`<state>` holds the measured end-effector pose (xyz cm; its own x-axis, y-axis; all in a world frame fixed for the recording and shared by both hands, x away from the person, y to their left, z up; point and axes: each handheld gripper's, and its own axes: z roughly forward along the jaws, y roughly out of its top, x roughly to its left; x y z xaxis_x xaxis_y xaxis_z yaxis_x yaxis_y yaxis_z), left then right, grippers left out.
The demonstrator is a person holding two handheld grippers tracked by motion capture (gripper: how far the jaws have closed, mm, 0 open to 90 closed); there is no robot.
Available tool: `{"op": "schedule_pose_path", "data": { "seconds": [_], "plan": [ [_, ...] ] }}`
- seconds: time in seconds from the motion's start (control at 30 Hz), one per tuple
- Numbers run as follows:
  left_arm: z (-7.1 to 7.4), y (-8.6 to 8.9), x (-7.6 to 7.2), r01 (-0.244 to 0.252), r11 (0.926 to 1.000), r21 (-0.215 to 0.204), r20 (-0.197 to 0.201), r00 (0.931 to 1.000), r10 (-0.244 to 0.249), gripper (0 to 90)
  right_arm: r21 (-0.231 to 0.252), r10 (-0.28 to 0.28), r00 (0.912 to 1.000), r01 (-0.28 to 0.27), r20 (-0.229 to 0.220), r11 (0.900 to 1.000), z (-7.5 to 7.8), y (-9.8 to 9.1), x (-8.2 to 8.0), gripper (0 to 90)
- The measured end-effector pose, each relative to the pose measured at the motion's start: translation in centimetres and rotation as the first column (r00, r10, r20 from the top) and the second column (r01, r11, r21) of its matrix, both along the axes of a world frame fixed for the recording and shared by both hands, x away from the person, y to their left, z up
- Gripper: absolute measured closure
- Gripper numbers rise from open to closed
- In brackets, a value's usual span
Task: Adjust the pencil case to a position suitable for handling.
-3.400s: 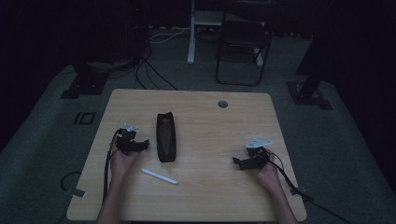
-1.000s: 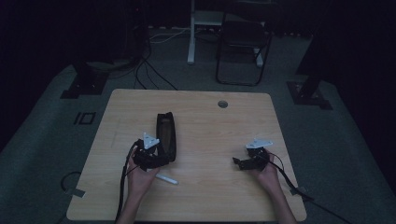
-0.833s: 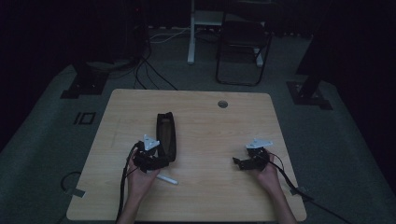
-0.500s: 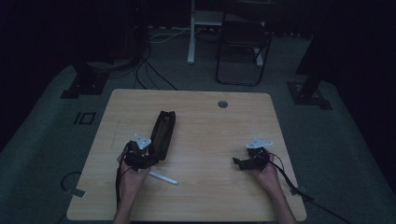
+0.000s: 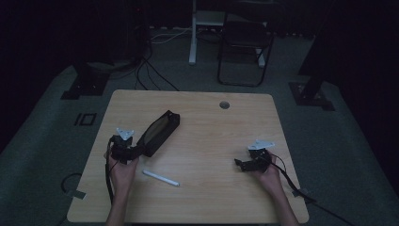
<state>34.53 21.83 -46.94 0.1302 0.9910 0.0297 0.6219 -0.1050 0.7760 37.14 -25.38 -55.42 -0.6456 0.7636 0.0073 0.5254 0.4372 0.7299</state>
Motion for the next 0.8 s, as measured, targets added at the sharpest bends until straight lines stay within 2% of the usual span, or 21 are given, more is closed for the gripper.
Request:
{"op": "schedule_pose_path", "data": {
  "seconds": [0.07, 0.27, 0.43, 0.5, 0.6, 0.8],
  "plan": [
    [0.3, -0.3, 0.5, 0.011, 0.9999, -0.008, 0.006, 0.9999, -0.011, 39.6, 0.0, 0.0, 1.0, 0.0, 0.0, 1.0, 0.0, 0.0, 0.0, 13.9],
    [0.1, -1.1, 2.6, 0.007, 0.9996, 0.027, -0.025, 0.9997, -0.007, 39.1, 0.0, 0.0, 1.0, 0.0, 0.0, 1.0, 0.0, 0.0, 0.0, 13.9],
    [-0.5, -0.8, 3.7, 0.012, 0.9999, 0.004, -0.047, 0.9988, -0.012, 49.5, 0.0, 0.0, 1.0, 0.0, 0.0, 1.0, 0.0, 0.0, 0.0, 13.9],
    [-1.0, -0.7, 4.2, 0.041, 0.9992, -0.001, -0.063, 0.9972, -0.041, 51.4, 0.0, 0.0, 1.0, 0.0, 0.0, 1.0, 0.0, 0.0, 0.0, 13.9],
    [-1.3, -0.8, 4.5, 0.065, 0.9977, 0.018, -0.077, 0.995, -0.064, 53.8, 0.0, 0.0, 1.0, 0.0, 0.0, 1.0, 0.0, 0.0, 0.0, 13.9],
    [-1.7, -0.9, 4.7, 0.115, 0.9928, 0.031, -0.087, 0.9899, -0.112, 68.9, 0.0, 0.0, 1.0, 0.0, 0.0, 1.0, 0.0, 0.0, 0.0, 13.9]
  ]
}}
